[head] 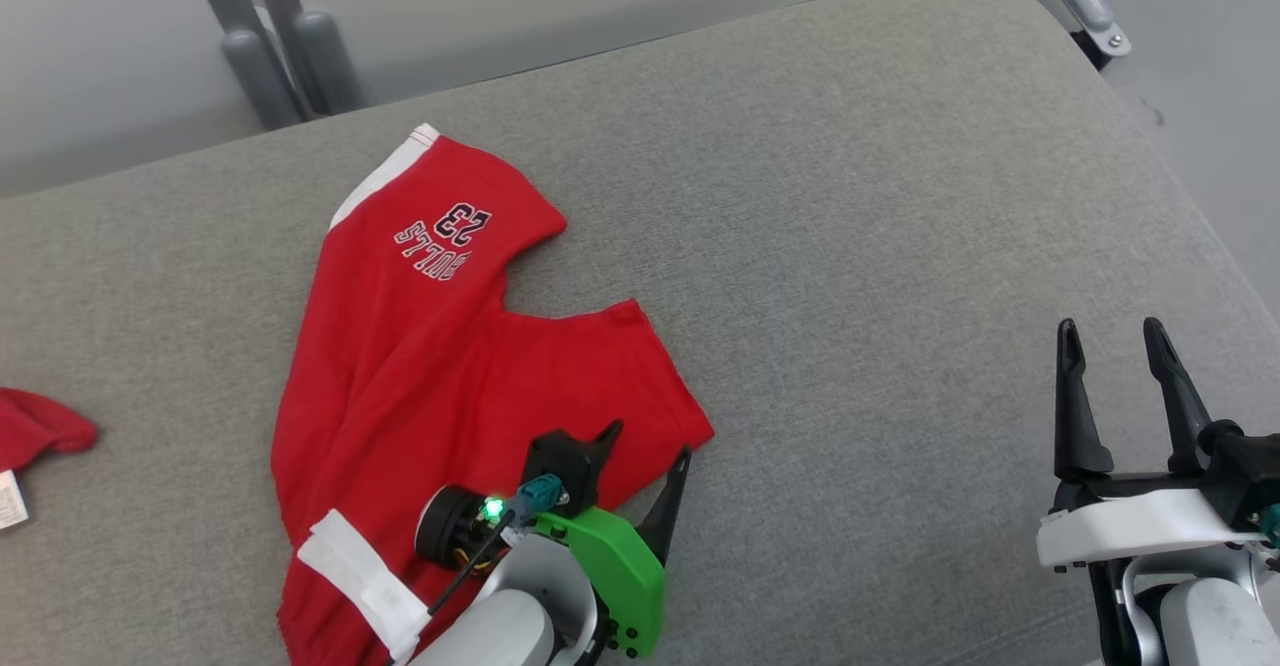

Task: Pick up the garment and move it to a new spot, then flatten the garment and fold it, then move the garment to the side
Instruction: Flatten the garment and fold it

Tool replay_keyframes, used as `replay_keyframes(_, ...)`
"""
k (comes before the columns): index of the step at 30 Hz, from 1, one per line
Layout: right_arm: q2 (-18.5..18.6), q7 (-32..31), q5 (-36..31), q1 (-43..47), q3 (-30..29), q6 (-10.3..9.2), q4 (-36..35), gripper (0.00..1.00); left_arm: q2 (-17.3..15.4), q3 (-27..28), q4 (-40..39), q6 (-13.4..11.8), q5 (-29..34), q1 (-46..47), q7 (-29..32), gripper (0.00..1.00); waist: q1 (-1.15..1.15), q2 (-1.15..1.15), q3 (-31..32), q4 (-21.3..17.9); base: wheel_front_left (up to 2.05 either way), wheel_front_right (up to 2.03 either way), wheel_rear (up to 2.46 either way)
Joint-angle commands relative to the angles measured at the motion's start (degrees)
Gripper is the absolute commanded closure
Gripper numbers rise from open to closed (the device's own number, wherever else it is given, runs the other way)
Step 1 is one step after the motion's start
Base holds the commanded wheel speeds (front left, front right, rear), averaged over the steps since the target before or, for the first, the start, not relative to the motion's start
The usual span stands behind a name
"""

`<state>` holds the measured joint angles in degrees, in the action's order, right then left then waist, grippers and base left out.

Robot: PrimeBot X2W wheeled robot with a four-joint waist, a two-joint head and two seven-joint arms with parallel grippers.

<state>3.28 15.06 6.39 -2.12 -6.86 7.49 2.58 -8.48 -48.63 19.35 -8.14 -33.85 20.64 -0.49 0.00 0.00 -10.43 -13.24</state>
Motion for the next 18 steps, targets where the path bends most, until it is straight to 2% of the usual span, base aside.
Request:
replay_keyframes(1, -0.11, 0.18, 0.2, -0.57, -0.54, 0.0, 0.05, 0.0, -0.16, -0.42, 1.95, 0.04, 1.25, 1.51, 0.07, 0.0, 0.0, 0.0, -2.56, -3.11, 0.0, 0.0, 0.0)
replay_keyframes(4, -0.23, 0.18, 0.49, 0.13, -1.66, 0.0, 0.27, 0.0, 0.62, -0.89, 5.85, 0.92, 0.73, 2.2, 0.0, 0.02, 0.0, 0.0, -2.92, -3.52, 0.0, 0.0, 0.0)
replay_keyframes(5, -0.25, 0.18, 0.54, 0.28, -2.01, 0.0, 0.35, 0.0, 0.76, -0.97, 6.49, 1.17, 0.83, 2.56, -0.25, 0.24, 0.0, 0.0, -2.98, -3.53, 0.0, 0.0, 0.0)
replay_keyframes(6, -0.3, 0.18, 0.58, 0.36, -2.17, 0.0, 0.33, 0.0, 1.1, -1.16, 7.08, 1.72, 0.47, 2.65, -0.49, 0.35, 0.0, 0.0, -3.05, -3.5, 0.0, 0.0, 0.0)
replay_keyframes(7, -0.32, 0.18, 0.58, 0.41, -2.23, 0.0, 0.37, 0.0, 1.27, -1.34, 7.54, 2.01, 0.41, 2.76, -0.7, 0.38, 0.0, 0.0, -3.05, -3.46, 0.0, 0.0, 0.0)
replay_keyframes(11, -0.35, 0.18, 0.7, -0.28, -1.6, 0.0, 0.68, 0.0, 1.51, -1.8, 9.67, 2.05, 0.73, 2.8, -1.4, 0.27, 0.0, 0.0, -2.75, -3.31, 0.0, 0.0, 0.0)
replay_keyframes(12, -0.35, 0.18, 0.86, -0.56, -1.44, 0.0, 0.7, 0.0, 1.51, -1.85, 10.34, 1.97, 0.94, 2.9, -1.58, 0.41, 0.0, 0.0, -2.69, -3.35, 0.0, 0.0, 0.0)
replay_keyframes(13, -0.33, 0.18, 1.01, -0.89, -1.23, 0.0, 0.71, 0.0, 1.66, -1.85, 11.38, 1.93, 0.75, 3.0, -1.71, 0.6, 0.0, 0.0, -2.56, -3.38, 0.0, 0.0, 0.0)
replay_keyframes(14, -0.35, 0.18, 1.01, -0.94, -1.03, 0.0, 0.73, 0.0, 1.64, -1.94, 12.12, 1.72, 1.13, 3.25, -1.98, 0.68, 0.0, 0.0, -2.39, -3.41, 0.0, 0.0, 0.0)
replay_keyframes(15, -0.35, 0.18, 1.03, -0.94, -0.92, 0.0, 0.75, 0.0, 1.63, -2.0, 12.74, 1.41, 1.47, 3.55, -2.44, 0.82, 0.0, 0.0, -2.31, -3.43, 0.0, 0.0, 0.0)
replay_keyframes(17, -0.34, 0.18, 1.07, -0.99, -0.76, 0.0, 0.72, 0.0, 1.98, -2.06, 14.16, 1.33, 1.64, 4.03, -3.23, 1.0, 0.0, 0.0, -2.2, -3.46, 0.0, 0.0, 0.0)
replay_keyframes(18, -0.35, 0.18, 1.07, -0.98, -0.72, 0.0, 0.67, 0.0, 2.01, -2.28, 14.76, 1.2, 2.15, 4.43, -3.54, 1.0, 0.0, 0.0, -2.16, -3.43, 0.0, 0.0, 0.0)
